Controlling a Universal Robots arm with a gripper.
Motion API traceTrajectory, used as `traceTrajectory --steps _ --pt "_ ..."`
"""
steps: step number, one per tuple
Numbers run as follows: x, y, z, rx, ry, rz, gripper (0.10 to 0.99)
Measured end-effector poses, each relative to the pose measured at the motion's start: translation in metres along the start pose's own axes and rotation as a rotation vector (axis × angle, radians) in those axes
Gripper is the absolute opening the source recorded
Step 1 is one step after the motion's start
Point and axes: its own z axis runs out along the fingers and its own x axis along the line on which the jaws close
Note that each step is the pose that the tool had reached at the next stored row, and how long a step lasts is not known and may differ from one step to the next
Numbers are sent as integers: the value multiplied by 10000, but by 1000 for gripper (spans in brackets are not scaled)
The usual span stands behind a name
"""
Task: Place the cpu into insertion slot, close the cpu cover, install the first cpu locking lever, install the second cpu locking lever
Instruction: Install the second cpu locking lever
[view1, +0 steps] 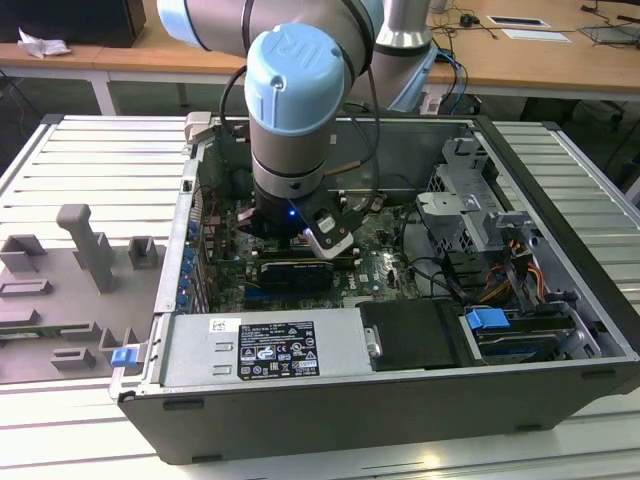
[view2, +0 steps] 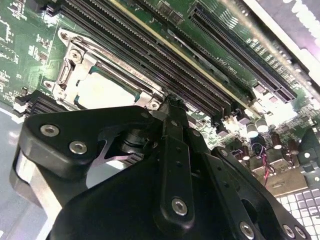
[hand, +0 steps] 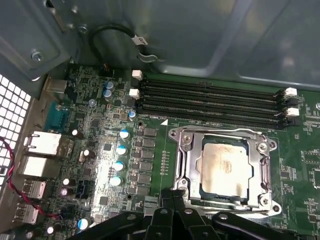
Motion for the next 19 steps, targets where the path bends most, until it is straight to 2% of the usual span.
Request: traceTrajectory --steps 2,5,8,10,12,13,19 --pt "0 -6 19 -104 6 -56 106" --pt "1 -13 39 -174 15 -112 106" --pt "2 -20 44 -289 9 -137 106" --pt "2 -14 28 -313 5 -137 106" --pt "1 15 -63 -312 8 -139 106" --pt "1 22 -81 -313 7 -138 106" --pt "1 33 -116 -312 7 -137 106"
